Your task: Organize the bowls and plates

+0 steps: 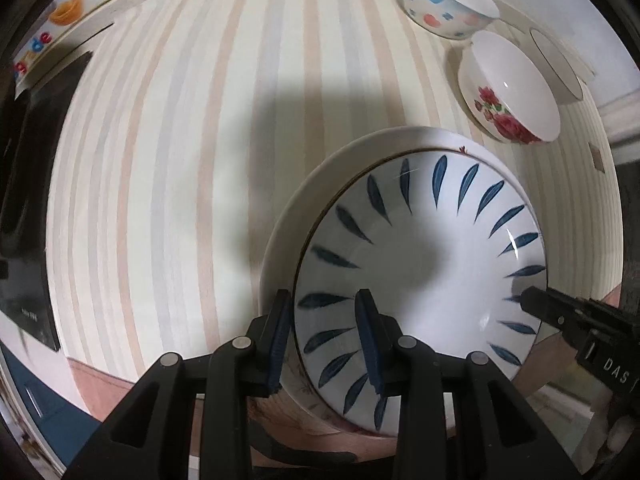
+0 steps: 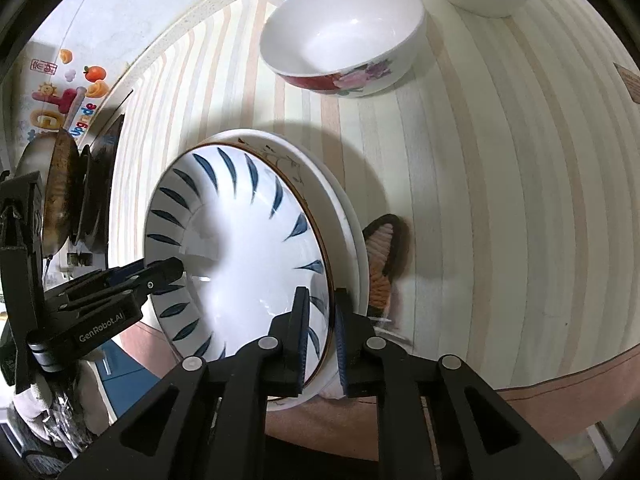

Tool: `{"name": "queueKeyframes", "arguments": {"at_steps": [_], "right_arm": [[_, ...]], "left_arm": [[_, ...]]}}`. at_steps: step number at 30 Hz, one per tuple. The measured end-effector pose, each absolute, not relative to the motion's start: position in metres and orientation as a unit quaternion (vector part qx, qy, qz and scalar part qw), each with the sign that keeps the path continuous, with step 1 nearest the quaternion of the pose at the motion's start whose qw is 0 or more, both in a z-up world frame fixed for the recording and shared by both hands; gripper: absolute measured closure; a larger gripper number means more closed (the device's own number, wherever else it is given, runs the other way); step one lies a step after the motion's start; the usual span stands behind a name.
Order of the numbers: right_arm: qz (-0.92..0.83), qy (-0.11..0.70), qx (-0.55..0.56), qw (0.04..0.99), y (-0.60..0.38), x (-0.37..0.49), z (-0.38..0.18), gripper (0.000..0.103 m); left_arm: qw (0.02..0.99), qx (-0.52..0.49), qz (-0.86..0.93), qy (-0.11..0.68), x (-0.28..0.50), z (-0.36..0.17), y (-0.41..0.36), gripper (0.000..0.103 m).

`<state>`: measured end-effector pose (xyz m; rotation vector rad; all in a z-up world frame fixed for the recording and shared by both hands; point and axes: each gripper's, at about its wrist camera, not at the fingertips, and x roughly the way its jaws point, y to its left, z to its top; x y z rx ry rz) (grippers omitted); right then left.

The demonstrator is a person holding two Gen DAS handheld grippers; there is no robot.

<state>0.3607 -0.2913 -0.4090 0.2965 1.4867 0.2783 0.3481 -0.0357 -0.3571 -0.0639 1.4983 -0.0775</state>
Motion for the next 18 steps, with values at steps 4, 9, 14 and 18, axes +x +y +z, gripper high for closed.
{"name": "queueKeyframes", "arguments": {"at_steps": [4, 9, 14, 18], "right_arm": [[0.127, 0.669, 0.126, 0.721, -0.287, 0.357, -0.401, 0.074], [0.124, 0.651, 0.087, 0.743, -0.274, 0.342, -0.371, 0.056], [0.122, 0.618, 0.072, 0.773, -0.266, 0.313, -0.325, 0.038], [0.115, 0.588, 0.064, 0.798, -0.264, 0.286, -0.286, 0.033]], "left_arm": [[0.747, -0.018, -0.022, 0.664, 0.338, -0.341, -0.039, 0.072], [0.769, -0.012, -0.028, 0.638, 0.317, -0.306, -0.046, 0.069], [0.794, -0.022, -0.041, 0.606, 0.288, -0.258, -0.037, 0.053], [0.813, -0.028, -0.053, 0.579, 0.272, -0.228, -0.029, 0.022]]}}
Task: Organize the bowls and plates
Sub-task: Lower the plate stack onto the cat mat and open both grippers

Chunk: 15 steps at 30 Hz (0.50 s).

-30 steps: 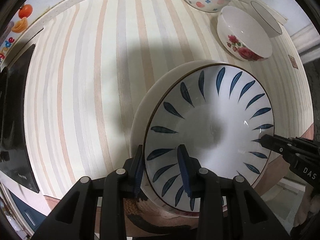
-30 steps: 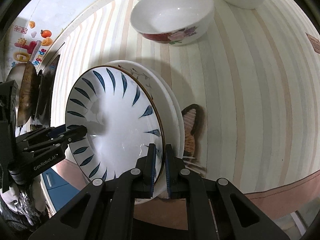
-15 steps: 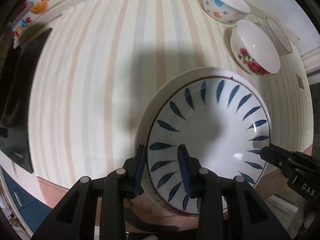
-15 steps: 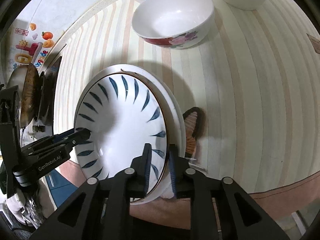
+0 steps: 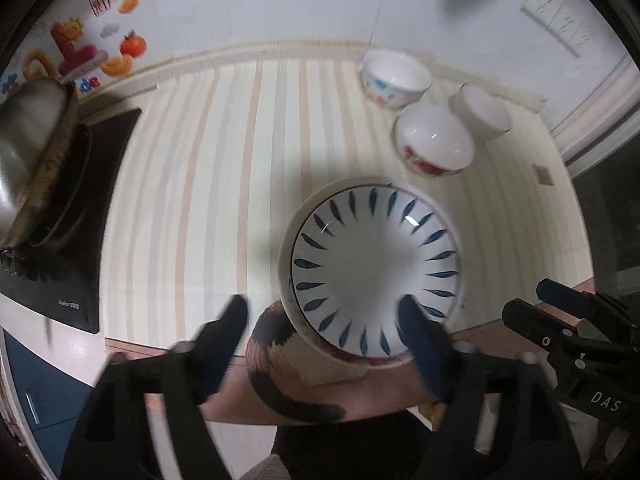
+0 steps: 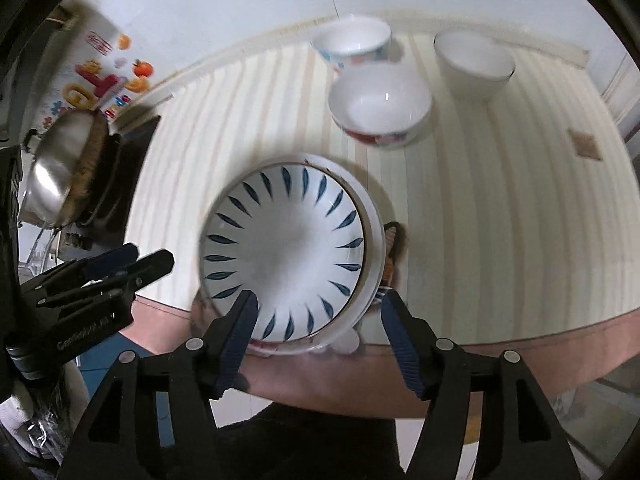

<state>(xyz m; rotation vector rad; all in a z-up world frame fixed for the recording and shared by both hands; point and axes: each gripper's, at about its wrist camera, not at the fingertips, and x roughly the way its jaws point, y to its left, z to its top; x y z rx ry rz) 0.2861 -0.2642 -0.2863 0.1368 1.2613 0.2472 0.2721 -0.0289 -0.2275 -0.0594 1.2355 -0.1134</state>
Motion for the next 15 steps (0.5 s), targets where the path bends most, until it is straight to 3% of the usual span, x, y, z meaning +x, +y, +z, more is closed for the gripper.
{"name": "queueKeyframes", "arguments": {"at_steps": [2, 4, 15], "right_arm": [[0.115, 0.571, 0.063, 0.81, -0.264, 0.272, -0.266, 0.026], [0.113, 0.56, 0.065, 0.818, -0.269, 0.258, -0.25, 0.015], [0.1, 0.497, 0.054, 0.86, -0.266, 0.184, -0.181, 0.008]], "left_arm": [[0.822, -0.032, -0.053, 0.566, 0.263, -0.213, -0.028, 0.02], [0.832, -0.035, -0.052, 0.551, 0.256, -0.2, -0.025, 0.011], [0.866, -0.027, -0.046, 0.498, 0.193, -0.147, -0.019, 0.009]]}}
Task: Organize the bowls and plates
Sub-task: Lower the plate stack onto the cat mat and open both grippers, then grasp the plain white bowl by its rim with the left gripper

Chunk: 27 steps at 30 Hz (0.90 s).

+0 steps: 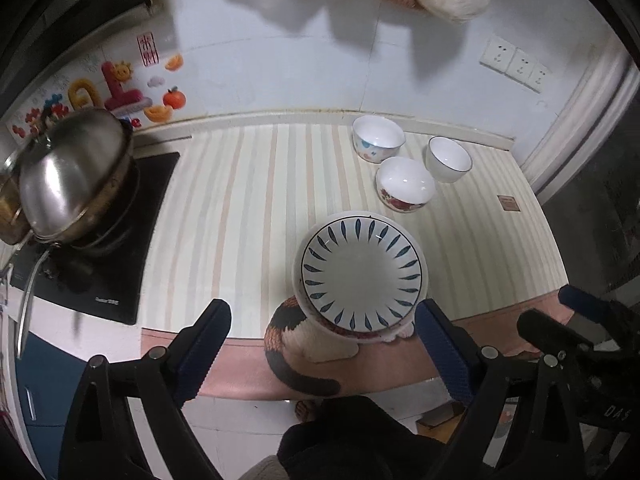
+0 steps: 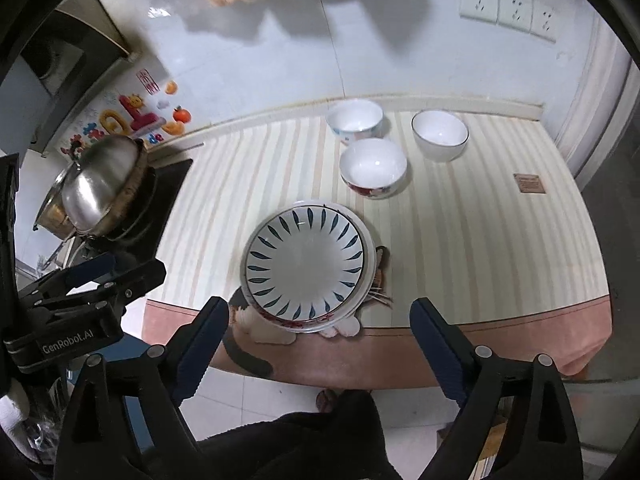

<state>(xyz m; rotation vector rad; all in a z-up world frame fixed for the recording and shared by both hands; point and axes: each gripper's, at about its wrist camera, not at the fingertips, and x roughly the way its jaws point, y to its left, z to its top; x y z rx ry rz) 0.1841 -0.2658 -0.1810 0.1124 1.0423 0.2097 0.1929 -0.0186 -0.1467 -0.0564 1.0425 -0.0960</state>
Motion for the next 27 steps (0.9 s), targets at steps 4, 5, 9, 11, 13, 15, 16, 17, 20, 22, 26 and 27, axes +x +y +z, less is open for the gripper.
{"name": "queueKeyframes", "arguments": {"at_steps": [4, 5, 9, 11, 13, 15, 16, 17, 20, 22, 26, 27], "right_arm": [[0.099, 0.481, 0.054, 0.869, -0.262, 0.162, -0.166, 0.007], [0.1, 0.48, 0.056, 0.87, -0.261, 0.159, -0.164, 0.007], [0.109, 0.478, 0.07, 0.868, -0.265, 0.153, -0.161, 0.006], [0.114, 0.476, 0.083, 0.868, -0.272, 0.158, -0.162, 0.006], [0.12, 0.477, 0.097, 0.865, -0.281, 0.169, -0.165, 0.006], [0.125, 0.472, 0.113, 0.865, -0.292, 0.187, -0.169, 0.006], [0.127, 0.47, 0.119, 0.865, -0.3, 0.202, -0.173, 0.006], [0.127, 0.47, 0.122, 0.865, -0.306, 0.214, -0.178, 0.006], [0.118, 0.48, 0.129, 0.859, -0.327, 0.265, -0.2, 0.006], [0.114, 0.498, 0.141, 0.848, -0.341, 0.301, -0.219, 0.006], [0.107, 0.535, 0.16, 0.822, -0.368, 0.383, -0.27, 0.006], [0.106, 0.543, 0.164, 0.817, -0.372, 0.396, -0.279, 0.007]], "left_arm": [[0.871, -0.022, -0.047, 0.489, 0.176, -0.139, -0.02, 0.009], [0.871, -0.022, -0.048, 0.488, 0.173, -0.138, -0.02, 0.009], [0.875, -0.027, -0.05, 0.481, 0.173, -0.134, -0.022, 0.009], [0.877, -0.022, -0.048, 0.478, 0.18, -0.133, -0.026, 0.009], [0.879, -0.021, -0.044, 0.474, 0.194, -0.133, -0.032, 0.009], [0.881, -0.022, -0.041, 0.472, 0.22, -0.137, -0.039, 0.009], [0.879, -0.023, -0.042, 0.475, 0.233, -0.14, -0.042, 0.009], [0.876, -0.027, -0.044, 0.479, 0.25, -0.145, -0.046, 0.009], [0.863, -0.032, -0.039, 0.502, 0.299, -0.166, -0.06, 0.009], [0.847, -0.04, -0.042, 0.528, 0.339, -0.188, -0.071, 0.009], [0.807, -0.064, -0.051, 0.585, 0.413, -0.242, -0.092, 0.013], [0.796, -0.069, -0.055, 0.599, 0.431, -0.257, -0.098, 0.018]]}}
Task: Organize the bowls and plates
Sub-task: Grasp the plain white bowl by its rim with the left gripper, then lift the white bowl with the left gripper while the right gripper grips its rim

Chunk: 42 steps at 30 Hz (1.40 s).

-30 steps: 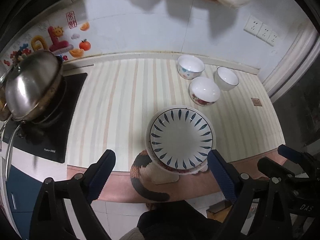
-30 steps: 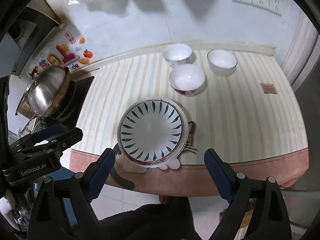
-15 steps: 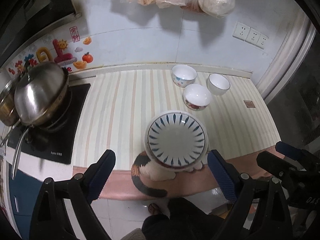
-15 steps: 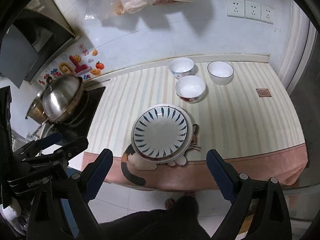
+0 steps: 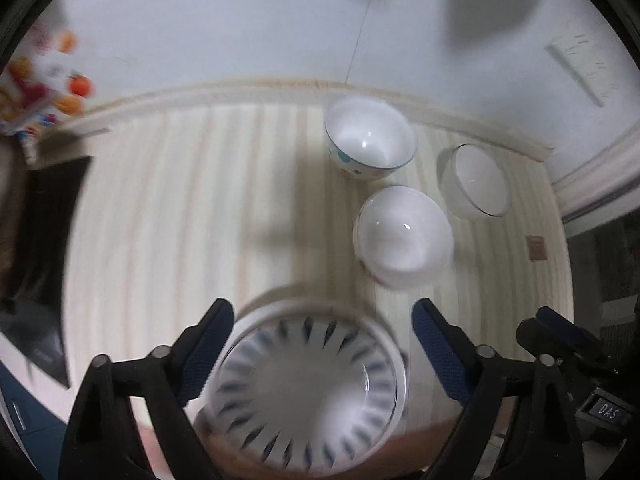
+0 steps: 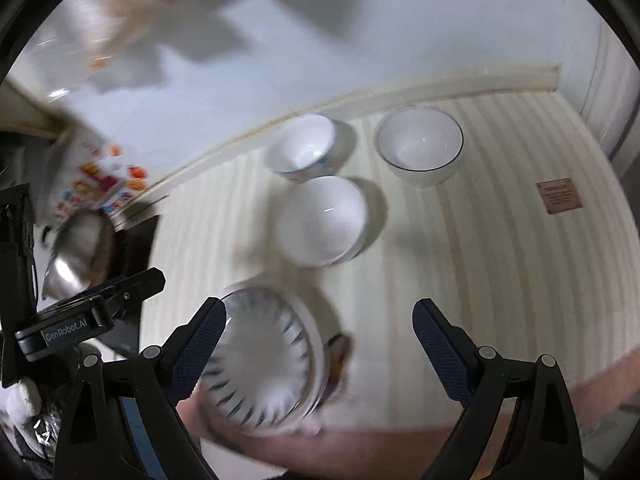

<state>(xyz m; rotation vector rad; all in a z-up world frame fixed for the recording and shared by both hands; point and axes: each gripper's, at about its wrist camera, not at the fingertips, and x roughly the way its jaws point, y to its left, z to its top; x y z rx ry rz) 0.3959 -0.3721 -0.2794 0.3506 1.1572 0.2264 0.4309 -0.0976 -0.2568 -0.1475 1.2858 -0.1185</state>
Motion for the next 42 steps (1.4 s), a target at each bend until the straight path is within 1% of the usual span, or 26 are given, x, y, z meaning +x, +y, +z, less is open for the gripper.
{"name": "queueKeyframes", "arguments": {"at_steps": [1, 3, 5, 6, 7, 8, 9, 10, 11, 13, 14, 15, 18, 22, 32, 37, 42], "right_arm": [[0.106, 0.553, 0.17, 0.809, -0.377, 0.414, -0.293, 0.008], [0.107, 0.567, 0.182, 0.796, -0.385, 0.444, -0.317, 0.012], [0.108, 0.585, 0.182, 0.783, -0.389, 0.471, -0.342, 0.021], [0.111, 0.594, 0.181, 0.776, -0.389, 0.482, -0.352, 0.029], [0.113, 0.605, 0.183, 0.766, -0.39, 0.494, -0.366, 0.036], [0.114, 0.612, 0.184, 0.76, -0.39, 0.5, -0.374, 0.038], [0.117, 0.619, 0.187, 0.754, -0.39, 0.507, -0.382, 0.043], [0.122, 0.624, 0.192, 0.747, -0.39, 0.513, -0.39, 0.054], [0.129, 0.633, 0.198, 0.737, -0.388, 0.519, -0.399, 0.059], [0.143, 0.638, 0.211, 0.726, -0.386, 0.524, -0.408, 0.074], [0.15, 0.639, 0.216, 0.723, -0.384, 0.526, -0.41, 0.078], [0.155, 0.639, 0.216, 0.722, -0.381, 0.527, -0.411, 0.086], [0.149, 0.638, 0.191, 0.73, -0.375, 0.53, -0.408, 0.087], [0.152, 0.641, 0.189, 0.728, -0.378, 0.524, -0.402, 0.088], [0.144, 0.619, 0.174, 0.752, -0.416, 0.468, -0.355, 0.088], [0.131, 0.619, 0.176, 0.754, -0.445, 0.43, -0.345, 0.088], [0.12, 0.625, 0.183, 0.749, -0.471, 0.395, -0.353, 0.088]], "left_arm": [[0.789, -0.072, -0.059, 0.608, 0.443, -0.268, -0.102, 0.023], [0.768, -0.074, -0.064, 0.633, 0.471, -0.297, -0.114, 0.039], [0.751, -0.075, -0.066, 0.652, 0.487, -0.319, -0.123, 0.051], [0.745, -0.076, -0.068, 0.659, 0.494, -0.328, -0.127, 0.056], [0.74, -0.076, -0.068, 0.665, 0.499, -0.336, -0.131, 0.058], [0.734, -0.073, -0.072, 0.672, 0.505, -0.345, -0.136, 0.062], [0.73, -0.072, -0.076, 0.675, 0.509, -0.35, -0.139, 0.069], [0.726, -0.071, -0.078, 0.68, 0.512, -0.355, -0.142, 0.072], [0.722, -0.073, -0.083, 0.683, 0.514, -0.36, -0.145, 0.074], [0.719, -0.077, -0.088, 0.685, 0.516, -0.365, -0.149, 0.083], [0.718, -0.076, -0.088, 0.686, 0.516, -0.366, -0.15, 0.083], [0.722, -0.071, -0.086, 0.683, 0.515, -0.365, -0.152, 0.083], [0.723, -0.071, -0.086, 0.682, 0.513, -0.361, -0.155, 0.083], [0.73, -0.065, -0.093, 0.674, 0.504, -0.345, -0.161, 0.083], [0.743, -0.042, -0.143, 0.652, 0.454, -0.303, -0.207, 0.083], [0.737, -0.026, -0.163, 0.656, 0.425, -0.303, -0.229, 0.083], [0.725, -0.01, -0.173, 0.667, 0.401, -0.316, -0.244, 0.083]]}}
